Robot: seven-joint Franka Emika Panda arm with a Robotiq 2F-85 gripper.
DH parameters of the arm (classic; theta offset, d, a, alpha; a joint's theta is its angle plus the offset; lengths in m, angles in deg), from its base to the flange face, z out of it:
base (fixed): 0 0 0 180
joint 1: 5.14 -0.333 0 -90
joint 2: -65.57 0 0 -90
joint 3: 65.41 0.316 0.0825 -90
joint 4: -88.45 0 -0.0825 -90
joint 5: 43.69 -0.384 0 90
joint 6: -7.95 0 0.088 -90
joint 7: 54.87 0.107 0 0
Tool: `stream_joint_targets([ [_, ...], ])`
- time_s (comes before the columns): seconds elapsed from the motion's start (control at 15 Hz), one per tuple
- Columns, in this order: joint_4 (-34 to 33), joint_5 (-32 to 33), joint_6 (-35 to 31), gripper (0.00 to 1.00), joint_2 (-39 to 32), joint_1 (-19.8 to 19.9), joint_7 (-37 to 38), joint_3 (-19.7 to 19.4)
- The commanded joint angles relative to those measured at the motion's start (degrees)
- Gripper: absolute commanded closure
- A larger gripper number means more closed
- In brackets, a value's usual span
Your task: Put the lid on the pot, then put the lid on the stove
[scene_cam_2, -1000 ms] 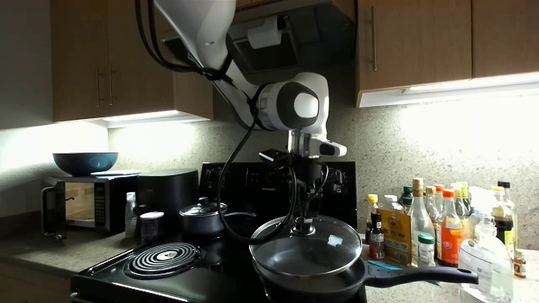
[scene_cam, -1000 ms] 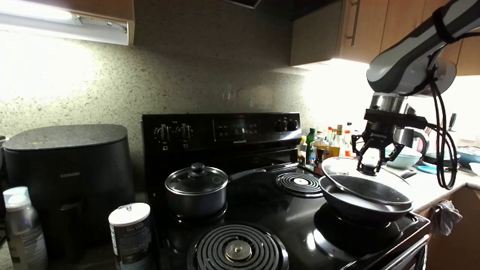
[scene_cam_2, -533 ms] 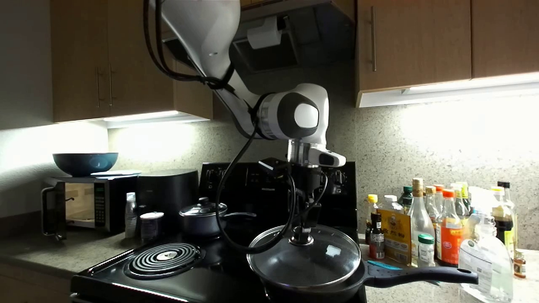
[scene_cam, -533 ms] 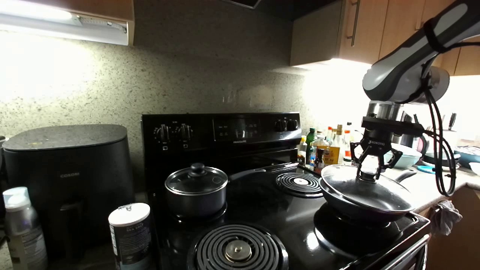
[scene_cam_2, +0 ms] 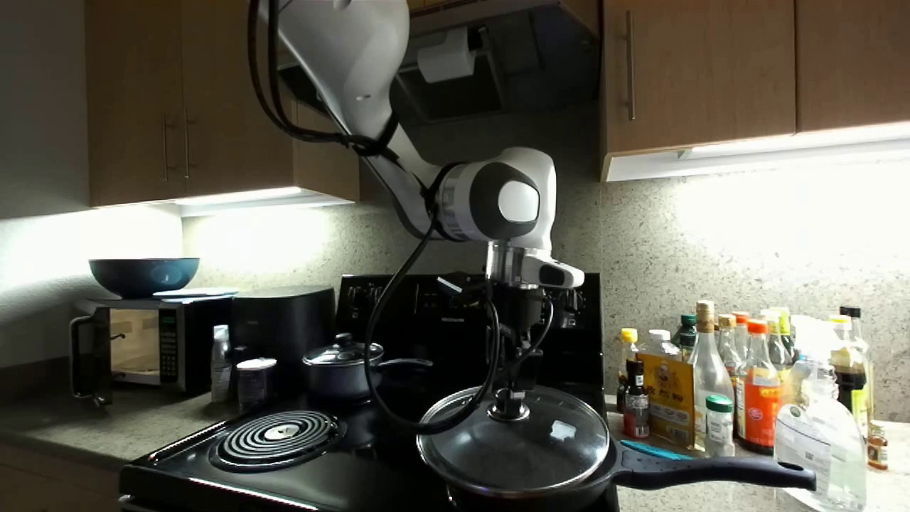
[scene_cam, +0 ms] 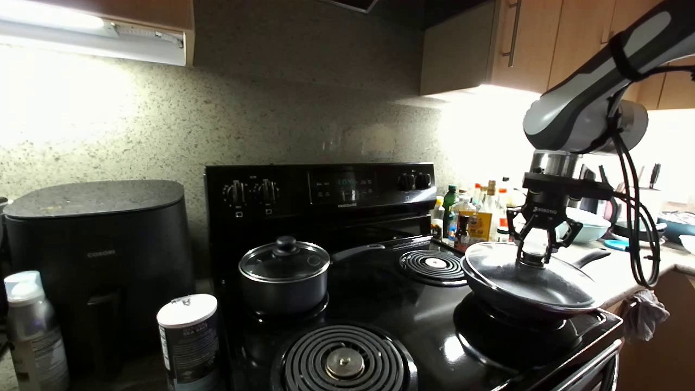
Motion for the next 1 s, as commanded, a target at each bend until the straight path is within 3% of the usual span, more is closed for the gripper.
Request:
stream_joint_targets([
  [0.0,-0.07,-0.01,0.18,0.5,-0.22,-0.22,-0.03,-0.26],
  [0.07,-0.05,0.0,0.18,0.5,-0.45,-0.24,-0.03,-0.28],
  [0.13,-0.15,0.11,-0.06,0.75,-0.13,-0.34,0.51,-0.26],
  [0.93,0.23,5.11,-0.72,0.75,5.3,-2.27,7.15,1.12],
])
